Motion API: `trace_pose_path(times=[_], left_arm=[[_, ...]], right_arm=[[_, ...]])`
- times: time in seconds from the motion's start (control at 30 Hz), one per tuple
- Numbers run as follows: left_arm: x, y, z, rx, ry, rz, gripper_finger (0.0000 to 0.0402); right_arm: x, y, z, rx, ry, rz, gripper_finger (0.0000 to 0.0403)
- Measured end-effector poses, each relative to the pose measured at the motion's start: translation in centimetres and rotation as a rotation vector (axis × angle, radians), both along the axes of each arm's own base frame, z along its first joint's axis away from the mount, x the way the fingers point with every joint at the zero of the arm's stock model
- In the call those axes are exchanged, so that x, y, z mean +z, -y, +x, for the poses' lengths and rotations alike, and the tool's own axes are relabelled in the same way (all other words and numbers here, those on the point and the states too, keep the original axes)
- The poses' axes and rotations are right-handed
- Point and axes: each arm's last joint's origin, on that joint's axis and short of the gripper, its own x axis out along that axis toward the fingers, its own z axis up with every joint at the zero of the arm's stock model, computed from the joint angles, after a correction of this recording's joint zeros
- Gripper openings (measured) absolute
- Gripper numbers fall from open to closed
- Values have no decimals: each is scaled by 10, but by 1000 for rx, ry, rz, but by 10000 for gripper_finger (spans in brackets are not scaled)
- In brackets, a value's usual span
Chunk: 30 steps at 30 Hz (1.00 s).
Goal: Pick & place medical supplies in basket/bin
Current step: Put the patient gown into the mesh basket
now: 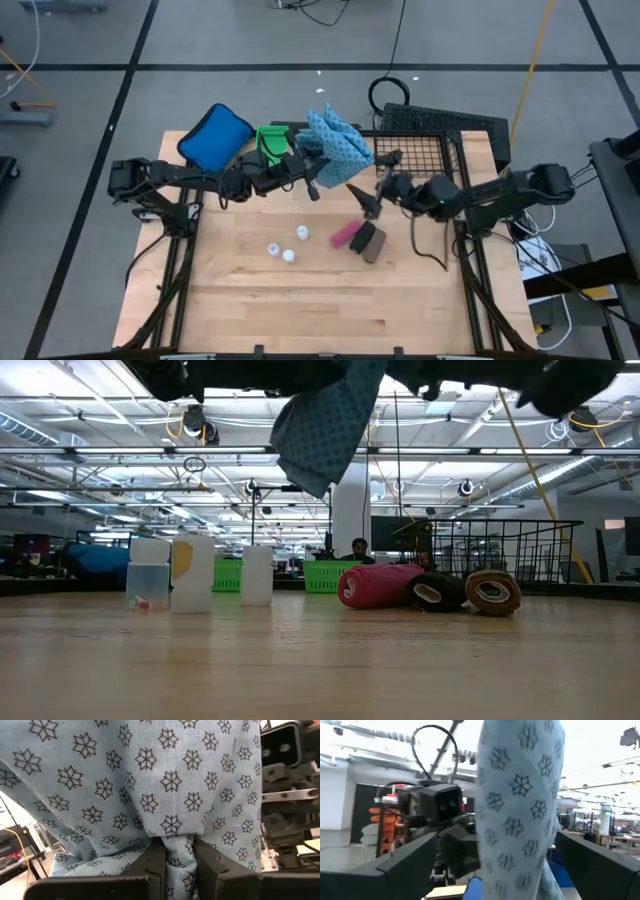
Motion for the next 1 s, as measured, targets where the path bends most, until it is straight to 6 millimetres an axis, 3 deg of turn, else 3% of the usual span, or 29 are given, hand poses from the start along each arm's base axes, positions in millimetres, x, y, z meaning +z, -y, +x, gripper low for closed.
trace_pose_path(times=[0.37,0.6,0.77,1.0], left_arm=[[-5,0,1,0,-56,-2,56],[-7,0,1,1,-71,-9,56],[-9,0,2,2,-92,-14,56],[-13,-1,2,43,-137,-13,56]], right_arm=[[20,31,37,27,70,17,391],[22,45,48,15,11,86,381],[21,50,48,7,-5,120,324],[18,52,48,-15,-76,99,201]])
